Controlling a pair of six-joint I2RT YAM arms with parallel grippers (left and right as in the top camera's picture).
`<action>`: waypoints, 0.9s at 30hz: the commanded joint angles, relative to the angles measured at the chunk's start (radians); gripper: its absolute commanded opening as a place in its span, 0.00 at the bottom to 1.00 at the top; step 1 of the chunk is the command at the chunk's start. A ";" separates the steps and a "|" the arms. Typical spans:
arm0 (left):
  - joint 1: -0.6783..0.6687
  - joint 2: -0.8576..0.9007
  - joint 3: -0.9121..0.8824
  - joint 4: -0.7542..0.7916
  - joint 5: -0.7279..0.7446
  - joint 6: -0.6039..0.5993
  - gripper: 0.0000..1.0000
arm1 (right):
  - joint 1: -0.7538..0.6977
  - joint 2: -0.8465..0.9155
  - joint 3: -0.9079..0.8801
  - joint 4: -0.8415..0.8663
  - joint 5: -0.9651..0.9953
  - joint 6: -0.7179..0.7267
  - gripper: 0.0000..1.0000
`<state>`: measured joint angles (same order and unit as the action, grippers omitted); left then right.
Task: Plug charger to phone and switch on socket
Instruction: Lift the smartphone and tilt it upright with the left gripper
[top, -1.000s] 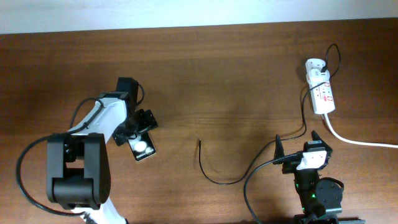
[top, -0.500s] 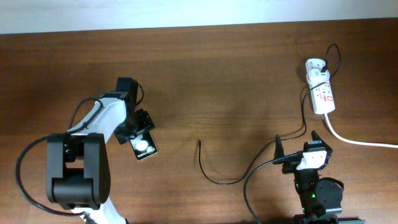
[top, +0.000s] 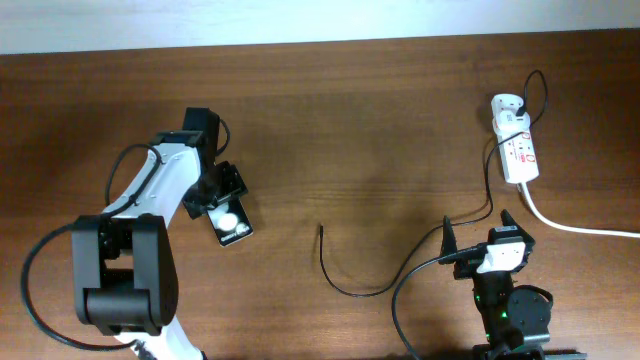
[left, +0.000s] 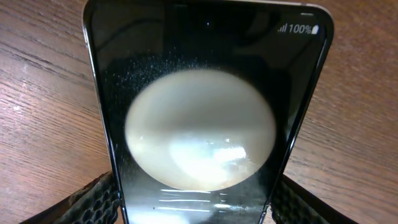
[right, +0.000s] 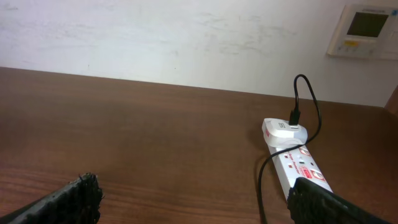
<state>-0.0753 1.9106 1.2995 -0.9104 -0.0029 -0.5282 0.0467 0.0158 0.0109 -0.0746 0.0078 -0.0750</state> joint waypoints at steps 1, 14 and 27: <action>0.005 0.006 0.029 -0.018 0.016 -0.002 0.00 | 0.005 -0.008 -0.005 -0.006 0.015 0.004 0.99; 0.006 0.006 0.029 -0.037 0.413 0.010 0.00 | 0.005 -0.008 -0.005 -0.006 0.016 0.004 0.99; 0.006 0.006 0.029 0.269 1.445 -0.383 0.00 | 0.005 -0.008 -0.005 -0.006 0.015 0.004 0.99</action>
<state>-0.0753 1.9114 1.3094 -0.6704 1.2812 -0.7361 0.0467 0.0158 0.0109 -0.0746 0.0078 -0.0753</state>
